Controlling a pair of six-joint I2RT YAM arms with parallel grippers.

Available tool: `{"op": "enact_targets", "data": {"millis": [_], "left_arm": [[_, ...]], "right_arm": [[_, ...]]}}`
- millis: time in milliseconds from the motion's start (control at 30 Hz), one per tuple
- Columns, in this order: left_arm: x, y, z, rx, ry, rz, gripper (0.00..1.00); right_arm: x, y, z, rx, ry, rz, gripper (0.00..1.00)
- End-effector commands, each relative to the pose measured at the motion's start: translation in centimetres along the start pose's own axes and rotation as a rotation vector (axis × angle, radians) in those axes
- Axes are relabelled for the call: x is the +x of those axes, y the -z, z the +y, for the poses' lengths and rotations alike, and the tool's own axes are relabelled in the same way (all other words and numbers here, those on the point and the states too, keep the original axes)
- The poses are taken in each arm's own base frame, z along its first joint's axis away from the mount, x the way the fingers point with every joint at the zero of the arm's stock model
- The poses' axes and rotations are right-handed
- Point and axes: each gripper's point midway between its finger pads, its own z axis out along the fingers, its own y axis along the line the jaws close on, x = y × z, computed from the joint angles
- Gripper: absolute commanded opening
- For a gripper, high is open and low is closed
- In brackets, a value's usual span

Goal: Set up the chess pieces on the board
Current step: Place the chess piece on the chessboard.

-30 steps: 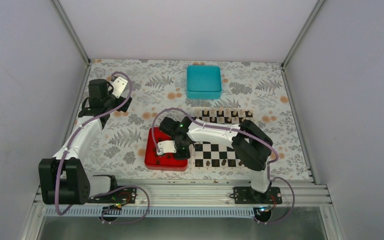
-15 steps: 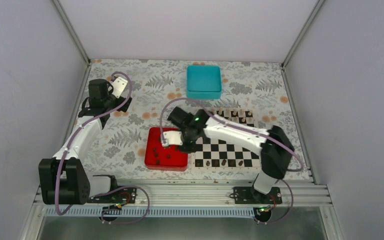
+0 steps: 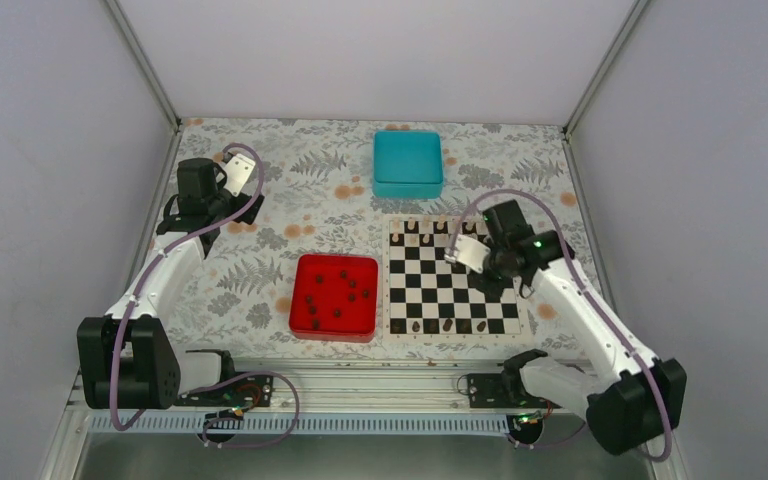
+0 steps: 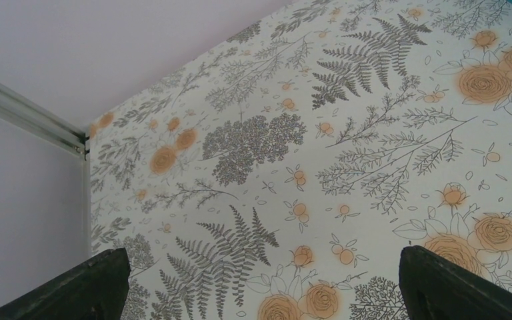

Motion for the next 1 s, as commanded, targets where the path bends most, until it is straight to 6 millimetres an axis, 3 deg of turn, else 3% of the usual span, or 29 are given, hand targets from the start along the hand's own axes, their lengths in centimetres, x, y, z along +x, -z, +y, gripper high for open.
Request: {"op": "enact_targets", "data": {"millis": [0, 133, 267, 600, 967], "left_arm": [[-0.9, 0.5, 0.5, -0.009, 0.005, -0.035, 1.00], [-0.9, 0.4, 0.5, -0.008, 0.005, -0.034, 1.00], [-0.9, 0.4, 0.4, -0.006, 0.006, -0.034, 1.00], [-0.9, 0.6, 0.5, -0.013, 0.006, -0.034, 1.00], [-0.6, 0.2, 0.4, -0.008, 0.003, -0.025, 1.00]], "right_arm": [[5.8, -0.7, 0.5, 0.018, 0.009, 0.101, 0.04], [9.0, -1.2, 0.8, 0.015, -0.017, 0.130, 0.04], [10.8, -1.9, 1.4, -0.006, -0.019, 0.133, 0.04], [10.8, -4.6, 3.1, -0.135, -0.010, 0.080, 0.04], [12.3, -4.8, 5.4, -0.214, 0.003, 0.136, 0.04]]}}
